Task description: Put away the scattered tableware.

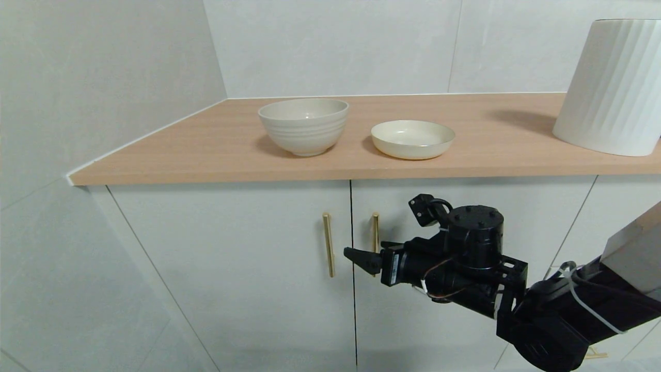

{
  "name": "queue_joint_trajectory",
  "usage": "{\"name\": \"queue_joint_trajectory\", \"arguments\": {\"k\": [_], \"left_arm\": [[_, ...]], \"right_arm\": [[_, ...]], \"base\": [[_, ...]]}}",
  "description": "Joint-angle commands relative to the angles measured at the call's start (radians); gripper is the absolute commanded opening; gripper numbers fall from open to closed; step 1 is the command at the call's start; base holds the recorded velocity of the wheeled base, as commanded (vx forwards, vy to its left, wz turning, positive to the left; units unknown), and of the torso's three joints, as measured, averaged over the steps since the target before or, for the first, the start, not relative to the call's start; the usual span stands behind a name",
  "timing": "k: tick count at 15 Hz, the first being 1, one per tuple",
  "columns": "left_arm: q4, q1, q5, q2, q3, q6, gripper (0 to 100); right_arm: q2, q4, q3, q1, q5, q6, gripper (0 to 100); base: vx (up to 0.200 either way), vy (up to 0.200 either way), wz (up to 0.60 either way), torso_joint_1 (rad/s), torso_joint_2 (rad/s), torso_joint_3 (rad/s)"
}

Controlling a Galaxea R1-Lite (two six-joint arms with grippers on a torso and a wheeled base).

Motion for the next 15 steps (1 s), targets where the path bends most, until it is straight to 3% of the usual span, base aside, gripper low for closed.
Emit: {"name": "queue_joint_trajectory", "arguments": {"k": [1,15], "left_arm": [[0.0,0.0,0.0,0.0,0.0,0.0,100],[0.0,0.0,0.0,0.0,0.0,0.0,100]], "right_arm": [[-0.001,-0.002,-0.001,0.001,0.005,0.018,100],[0.03,-0.069,-0.008,0.033,0.011,0.091,100]], "base": [[0.0,0.0,0.0,0.0,0.0,0.0],[0.0,0.0,0.0,0.0,0.0,0.0]]}}
